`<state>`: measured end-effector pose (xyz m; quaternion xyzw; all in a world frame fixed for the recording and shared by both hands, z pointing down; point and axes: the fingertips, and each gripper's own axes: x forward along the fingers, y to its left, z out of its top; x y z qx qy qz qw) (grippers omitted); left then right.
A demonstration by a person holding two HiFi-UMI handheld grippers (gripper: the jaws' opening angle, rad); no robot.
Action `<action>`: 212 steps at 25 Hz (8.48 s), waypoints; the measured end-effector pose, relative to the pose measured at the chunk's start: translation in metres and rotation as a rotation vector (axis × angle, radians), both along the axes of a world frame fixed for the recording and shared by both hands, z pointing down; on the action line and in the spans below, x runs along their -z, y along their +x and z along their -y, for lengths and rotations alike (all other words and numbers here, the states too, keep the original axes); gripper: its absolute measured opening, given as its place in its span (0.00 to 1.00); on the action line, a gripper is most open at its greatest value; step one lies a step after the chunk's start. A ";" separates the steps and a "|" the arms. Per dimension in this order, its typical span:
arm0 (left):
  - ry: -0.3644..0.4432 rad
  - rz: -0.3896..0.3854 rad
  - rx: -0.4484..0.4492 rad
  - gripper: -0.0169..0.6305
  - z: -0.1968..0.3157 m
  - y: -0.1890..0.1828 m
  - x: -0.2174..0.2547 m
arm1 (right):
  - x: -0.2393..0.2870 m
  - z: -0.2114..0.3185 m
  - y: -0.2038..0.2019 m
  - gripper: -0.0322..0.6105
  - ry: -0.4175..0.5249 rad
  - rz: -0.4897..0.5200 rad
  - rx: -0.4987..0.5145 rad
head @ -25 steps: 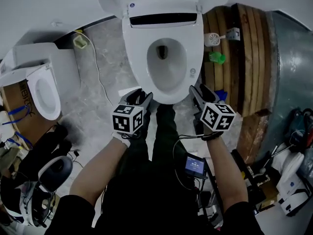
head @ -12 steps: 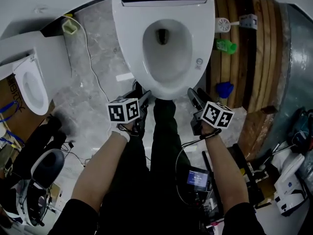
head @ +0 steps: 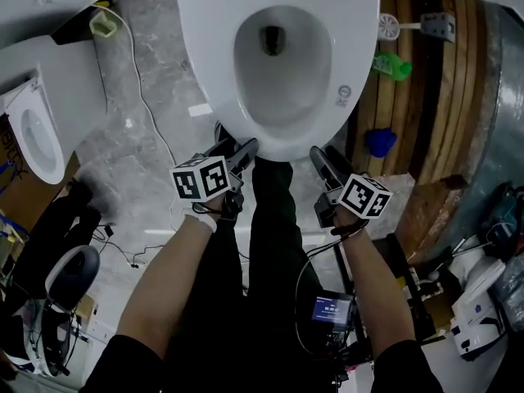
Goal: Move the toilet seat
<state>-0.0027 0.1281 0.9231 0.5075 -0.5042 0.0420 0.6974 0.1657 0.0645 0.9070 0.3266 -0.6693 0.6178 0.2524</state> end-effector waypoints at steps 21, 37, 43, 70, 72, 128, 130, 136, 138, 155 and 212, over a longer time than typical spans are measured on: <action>-0.014 -0.049 0.069 0.47 0.010 0.009 0.006 | -0.011 0.010 -0.019 0.51 -0.054 -0.008 -0.046; -0.027 -0.078 0.115 0.48 0.009 0.010 0.040 | 0.024 0.010 -0.018 0.51 -0.097 0.026 -0.099; -0.032 -0.095 0.121 0.48 0.007 0.013 0.065 | 0.050 0.007 -0.014 0.51 -0.116 0.023 -0.066; 0.067 -0.158 0.102 0.48 0.021 0.003 0.179 | 0.168 0.018 -0.019 0.51 -0.092 0.120 0.030; 0.072 -0.157 0.106 0.48 0.023 0.002 0.186 | 0.175 0.019 -0.020 0.51 -0.091 0.123 0.044; 0.599 -0.033 0.279 0.50 0.148 -0.061 0.433 | 0.422 0.152 -0.079 0.51 0.243 0.439 0.172; 0.615 -0.007 0.262 0.50 0.152 -0.062 0.437 | 0.425 0.158 -0.081 0.51 0.253 0.445 0.170; 0.666 0.052 0.223 0.50 0.165 -0.067 0.449 | 0.438 0.175 -0.091 0.51 0.308 0.460 0.165; 0.687 0.075 0.198 0.50 0.170 -0.069 0.453 | 0.442 0.181 -0.094 0.51 0.328 0.459 0.169; 0.692 0.357 0.018 0.50 0.203 -0.087 0.462 | 0.455 0.211 -0.121 0.51 0.553 0.290 0.218; 0.669 0.662 -0.135 0.38 0.372 -0.180 0.489 | 0.486 0.386 -0.217 0.50 0.754 0.095 0.073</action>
